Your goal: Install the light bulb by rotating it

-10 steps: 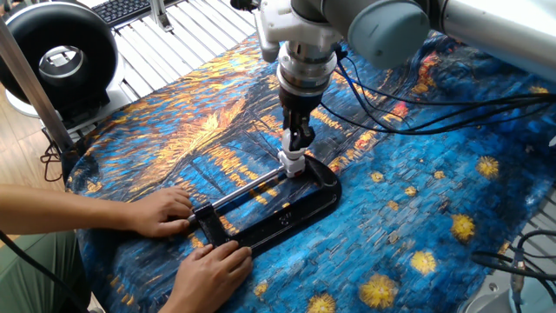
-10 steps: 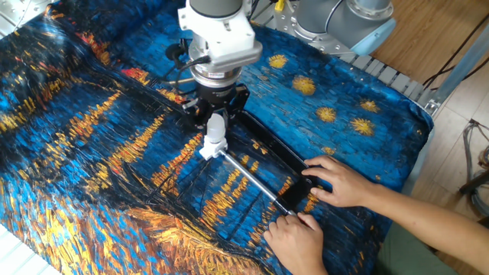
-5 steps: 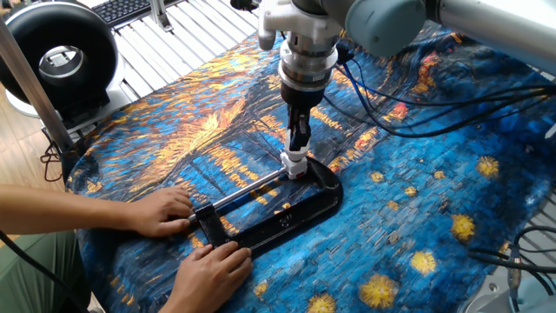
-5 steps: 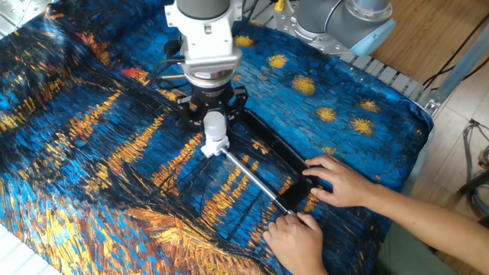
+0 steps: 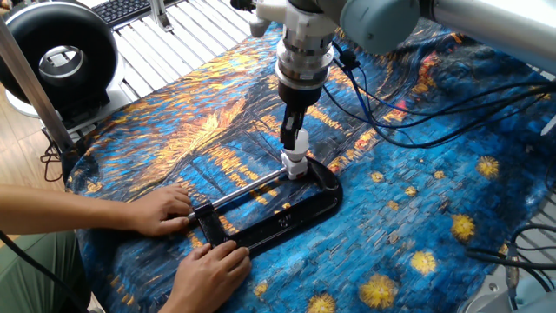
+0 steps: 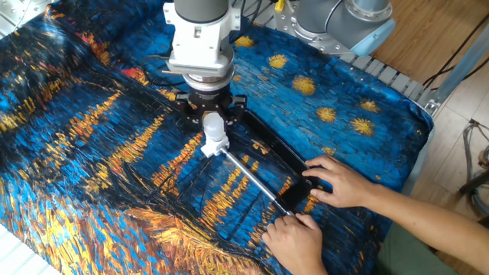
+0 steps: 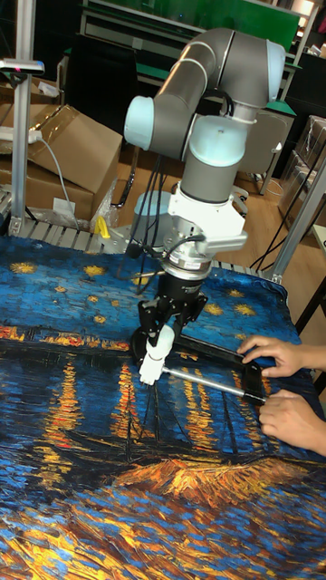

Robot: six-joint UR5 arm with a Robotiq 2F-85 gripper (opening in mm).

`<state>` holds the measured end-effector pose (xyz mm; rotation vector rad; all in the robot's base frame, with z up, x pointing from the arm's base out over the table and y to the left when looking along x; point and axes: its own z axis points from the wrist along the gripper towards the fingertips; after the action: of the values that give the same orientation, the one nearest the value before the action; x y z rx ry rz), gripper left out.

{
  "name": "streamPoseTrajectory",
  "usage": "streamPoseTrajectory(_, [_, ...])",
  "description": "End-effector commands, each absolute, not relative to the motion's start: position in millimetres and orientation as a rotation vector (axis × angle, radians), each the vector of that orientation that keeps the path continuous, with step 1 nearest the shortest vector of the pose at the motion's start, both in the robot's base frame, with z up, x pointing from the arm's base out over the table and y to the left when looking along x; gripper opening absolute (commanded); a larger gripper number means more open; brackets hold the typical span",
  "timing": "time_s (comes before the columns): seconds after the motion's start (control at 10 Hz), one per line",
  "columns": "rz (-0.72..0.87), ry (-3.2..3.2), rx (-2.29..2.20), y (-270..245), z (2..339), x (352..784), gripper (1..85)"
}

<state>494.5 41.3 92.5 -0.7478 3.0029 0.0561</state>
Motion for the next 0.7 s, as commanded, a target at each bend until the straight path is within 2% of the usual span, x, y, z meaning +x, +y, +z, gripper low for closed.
streamPoseTrajectory(0.0, [0.114, 3.056, -0.443, 48, 96, 498, 21.7])
streamPoseTrajectory(0.2, [0.174, 3.050, -0.354, 52, 92, 501, 23.3])
streamPoseTrajectory(0.4, [0.191, 3.061, -0.371, 49, 87, 497, 35.3])
streamPoseTrajectory(0.6, [0.151, 3.217, -0.492, 32, 103, 458, 49.0])
